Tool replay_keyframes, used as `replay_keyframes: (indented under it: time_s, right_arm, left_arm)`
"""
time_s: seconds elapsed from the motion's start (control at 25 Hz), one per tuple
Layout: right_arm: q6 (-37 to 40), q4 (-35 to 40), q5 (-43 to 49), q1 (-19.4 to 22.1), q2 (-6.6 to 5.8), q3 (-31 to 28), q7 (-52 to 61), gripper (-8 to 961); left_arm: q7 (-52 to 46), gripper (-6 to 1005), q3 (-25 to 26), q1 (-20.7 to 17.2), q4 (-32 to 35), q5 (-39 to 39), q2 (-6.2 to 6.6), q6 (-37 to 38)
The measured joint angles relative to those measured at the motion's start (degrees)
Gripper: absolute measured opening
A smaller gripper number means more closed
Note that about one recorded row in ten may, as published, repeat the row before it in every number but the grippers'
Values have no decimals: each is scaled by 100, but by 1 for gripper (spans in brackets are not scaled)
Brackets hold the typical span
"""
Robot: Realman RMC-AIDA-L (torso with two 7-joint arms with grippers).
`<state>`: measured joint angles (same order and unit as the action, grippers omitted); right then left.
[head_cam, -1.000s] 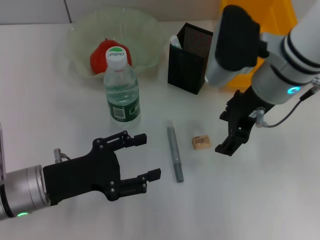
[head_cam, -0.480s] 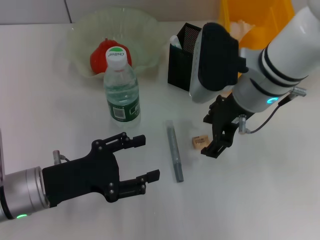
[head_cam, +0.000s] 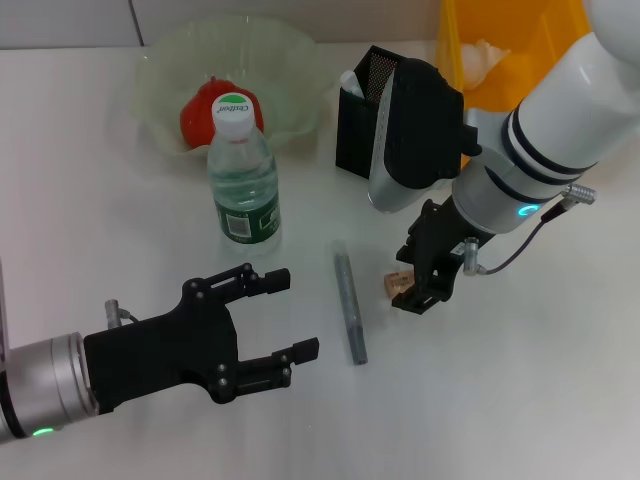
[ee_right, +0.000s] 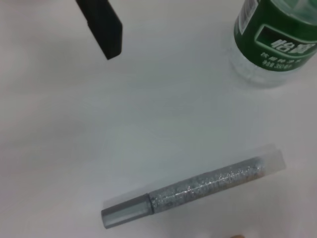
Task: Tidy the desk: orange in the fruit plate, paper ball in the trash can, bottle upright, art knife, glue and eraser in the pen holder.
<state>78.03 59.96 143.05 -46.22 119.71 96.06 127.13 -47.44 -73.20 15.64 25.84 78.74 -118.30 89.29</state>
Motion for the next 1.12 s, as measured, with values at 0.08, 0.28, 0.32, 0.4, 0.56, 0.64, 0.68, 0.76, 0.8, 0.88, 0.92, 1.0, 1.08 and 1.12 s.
replay_keyframes:
  time_s: [0.08, 0.28, 0.32, 0.4, 0.56, 0.64, 0.68, 0.76, 0.8, 0.88, 0.92, 1.0, 1.08, 1.12]
  right_arm:
    - [-78, -118, -5, -32, 0, 0, -7, 598]
    - [-231, -248, -30, -51, 0, 28, -19, 589]
    - [-231, -248, -30, -51, 0, 28, -19, 576]
    - [-267, -329, -89, -73, 0, 64, -21, 551]
    - [-354, -603, -211, -192, 0, 78, -23, 499]
    - [-358, -632, -217, -202, 0, 77, -24, 474]
    - [-361, -650, -221, -210, 0, 62, -25, 461]
    - [-354, -641, -221, -210, 0, 43, -25, 416]
    - [-345, -629, -221, -208, 0, 26, -26, 393]
    - [-294, -492, -221, -172, -4, 4, -4, 348]
    - [-294, -492, -221, -172, -4, 4, -4, 325]
    - [-201, -204, -218, -81, -20, -76, 90, 280]
    - [5, 528, -183, 111, -40, -573, 291, 257]
    - [5, 528, -183, 111, -40, -573, 291, 257]
  left_arm:
    - [0, 776, 0, 0, 0, 0, 0, 0]
    - [12, 776, 0, 0, 0, 0, 0, 1]
    - [17, 776, 0, 0, 0, 0, 0, 0]
    - [19, 776, 0, 0, 0, 0, 0, -4]
    - [29, 776, 0, 0, 0, 0, 0, -9]
    - [30, 776, 0, 0, 0, 0, 0, -9]
    - [34, 776, -1, 0, 0, 0, 0, -9]
    - [36, 776, 0, 1, 0, 0, 0, -9]
    - [38, 776, -1, 0, 0, 0, 0, -9]
    - [44, 776, 4, -5, 0, 0, 0, -9]
    - [44, 776, 4, -5, 0, 0, 0, -9]
    - [45, 776, 8, -8, 0, 0, 0, -9]
    - [38, 776, 9, -7, 0, -1, 0, -8]
    - [38, 776, 9, -7, 0, -1, 0, -8]
